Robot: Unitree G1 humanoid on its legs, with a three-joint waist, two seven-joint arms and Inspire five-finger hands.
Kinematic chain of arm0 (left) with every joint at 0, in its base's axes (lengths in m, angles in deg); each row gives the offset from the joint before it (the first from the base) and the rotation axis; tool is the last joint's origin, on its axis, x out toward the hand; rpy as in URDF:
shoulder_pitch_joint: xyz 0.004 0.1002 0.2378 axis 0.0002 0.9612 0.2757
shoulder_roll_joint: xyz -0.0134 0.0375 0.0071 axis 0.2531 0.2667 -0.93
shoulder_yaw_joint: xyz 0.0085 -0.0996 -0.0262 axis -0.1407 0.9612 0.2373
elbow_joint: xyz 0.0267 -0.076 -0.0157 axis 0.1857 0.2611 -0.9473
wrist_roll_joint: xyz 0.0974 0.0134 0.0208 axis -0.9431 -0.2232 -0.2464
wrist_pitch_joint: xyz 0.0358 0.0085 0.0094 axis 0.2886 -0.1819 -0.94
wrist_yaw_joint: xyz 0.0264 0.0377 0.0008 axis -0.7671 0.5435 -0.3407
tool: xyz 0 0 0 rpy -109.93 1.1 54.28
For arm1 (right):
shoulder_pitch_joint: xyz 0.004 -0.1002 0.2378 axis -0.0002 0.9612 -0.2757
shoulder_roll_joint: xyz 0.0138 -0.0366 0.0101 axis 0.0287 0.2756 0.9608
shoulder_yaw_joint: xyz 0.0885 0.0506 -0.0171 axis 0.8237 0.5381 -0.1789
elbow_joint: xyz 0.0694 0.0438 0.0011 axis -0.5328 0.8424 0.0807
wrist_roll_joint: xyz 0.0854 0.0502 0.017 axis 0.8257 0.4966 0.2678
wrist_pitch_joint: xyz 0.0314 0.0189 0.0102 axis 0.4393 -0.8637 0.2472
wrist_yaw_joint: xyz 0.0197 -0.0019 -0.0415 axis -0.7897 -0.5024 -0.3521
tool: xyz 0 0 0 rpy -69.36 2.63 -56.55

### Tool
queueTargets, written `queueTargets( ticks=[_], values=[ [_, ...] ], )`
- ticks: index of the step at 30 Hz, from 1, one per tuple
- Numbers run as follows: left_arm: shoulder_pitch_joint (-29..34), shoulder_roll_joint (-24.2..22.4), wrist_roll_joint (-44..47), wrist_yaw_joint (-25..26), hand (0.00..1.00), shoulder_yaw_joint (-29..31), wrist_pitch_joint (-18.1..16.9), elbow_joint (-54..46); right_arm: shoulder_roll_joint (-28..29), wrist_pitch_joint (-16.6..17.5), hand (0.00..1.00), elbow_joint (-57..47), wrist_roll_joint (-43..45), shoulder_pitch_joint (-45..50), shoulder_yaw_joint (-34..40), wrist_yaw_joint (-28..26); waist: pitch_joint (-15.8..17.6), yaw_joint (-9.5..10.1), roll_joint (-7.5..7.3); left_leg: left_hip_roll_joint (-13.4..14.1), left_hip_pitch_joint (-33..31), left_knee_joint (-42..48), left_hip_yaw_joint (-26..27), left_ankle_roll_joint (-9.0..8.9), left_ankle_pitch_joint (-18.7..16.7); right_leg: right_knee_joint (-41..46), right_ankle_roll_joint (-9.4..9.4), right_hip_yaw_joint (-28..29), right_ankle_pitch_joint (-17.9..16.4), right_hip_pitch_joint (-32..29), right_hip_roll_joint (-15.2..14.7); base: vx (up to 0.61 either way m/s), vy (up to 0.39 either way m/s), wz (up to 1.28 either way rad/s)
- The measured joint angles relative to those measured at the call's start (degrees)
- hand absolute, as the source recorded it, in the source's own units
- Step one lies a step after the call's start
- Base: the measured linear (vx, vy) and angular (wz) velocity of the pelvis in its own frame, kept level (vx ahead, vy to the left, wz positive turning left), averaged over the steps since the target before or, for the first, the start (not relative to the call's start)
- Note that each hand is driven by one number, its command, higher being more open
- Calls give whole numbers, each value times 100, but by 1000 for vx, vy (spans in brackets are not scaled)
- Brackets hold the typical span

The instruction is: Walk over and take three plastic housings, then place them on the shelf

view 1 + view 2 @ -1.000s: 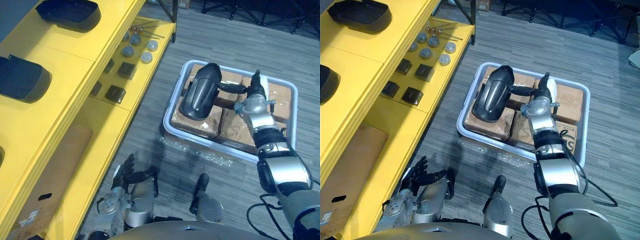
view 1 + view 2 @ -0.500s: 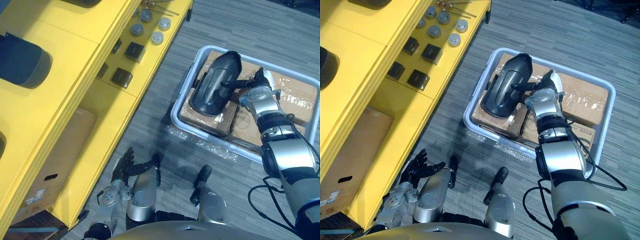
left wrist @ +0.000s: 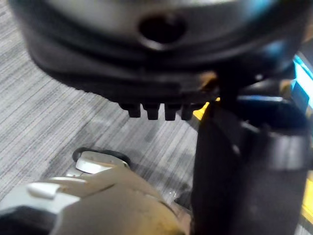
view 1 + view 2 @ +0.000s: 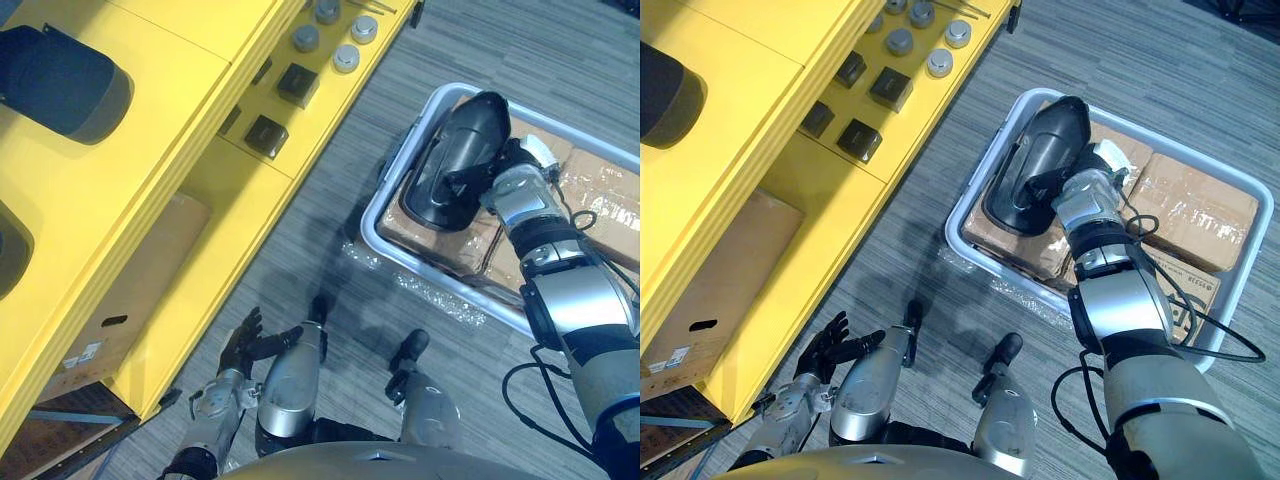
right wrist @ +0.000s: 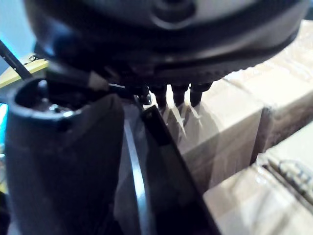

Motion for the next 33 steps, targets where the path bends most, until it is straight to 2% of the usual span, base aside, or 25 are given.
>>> queueTargets(
  ticks=[4, 8, 12, 15, 18, 21, 23, 26, 29, 33],
  values=[
    [0, 8, 2, 27, 100, -1, 9, 7, 23, -366, 0, 28, -526, 19, 62, -143, -2, 17, -35, 7, 143, -221, 39, -37, 120, 27, -36, 11, -26, 9, -2, -10, -9, -2],
    [0, 9, 2, 48, 100, -4, 26, 3, 92, -486, 0, 113, -551, 157, 414, -136, -2, 16, -37, 10, 165, -302, 36, -53, 179, 98, -45, 10, -52, -31, -10, 0, 0, 0],
    [4, 19, 1, 96, 100, -7, 143, 0, 292, -520, 0, 265, -522, 478, 818, -107, -6, -10, -45, -8, 280, -379, 52, -52, 198, 95, -38, 11, -57, 24, -28, 0, 0, 0],
    [20, 31, 1, 127, 100, -10, 148, 2, 435, -443, 0, 269, -502, 599, 1031, 145, -8, -87, -49, -8, 346, -389, 104, -50, 199, 96, -37, 48, -57, 66, -36, -12, 8, -7],
    [23, 58, -2, 129, 100, -50, 132, -10, 438, -149, 0, 239, -495, 864, 1173, 476, -8, -91, -55, -5, 365, -400, 108, -50, 217, 91, -35, 45, -56, 93, -36, 0, 0, 0],
    [80, 82, -30, 136, 100, -46, 123, -107, 438, 337, 0, 203, -489, 1168, 1200, 849, -5, -113, -100, -28, 456, -530, 114, -48, 290, 80, -29, 38, -52, 128, -56, 0, 0, 0],
    [153, 124, -34, 145, 100, -29, 120, -184, 439, 693, 0, 168, -498, 1341, 1197, 1055, -5, -188, -166, -37, 473, -600, 116, -51, 328, 52, -17, 35, -41, 127, -52, 0, 0, 0],
    [298, 178, -60, 208, 100, 9, 124, -353, 421, 1001, 0, -71, -518, 1661, 1180, 1219, -8, -283, -264, -35, 538, -660, 176, -51, 328, -30, 15, 82, -11, 166, -35, 13, 1, -6],
    [354, 251, -92, 240, 100, 20, 128, -428, 383, 1172, 0, -288, -522, 1907, 1144, 1332, -17, -405, -334, -30, 551, -668, 202, -51, 327, -36, 17, 109, -8, 165, -30, 34, 4, -7],
    [387, 293, -533, 466, 100, 37, 133, -986, 227, 1329, 0, -1149, -534, 2522, 955, 1548, -27, -494, -393, 26, 638, -680, 306, -74, 304, -154, 8, 225, 56, 213, 43, 9, -6, -13]
  ],
)
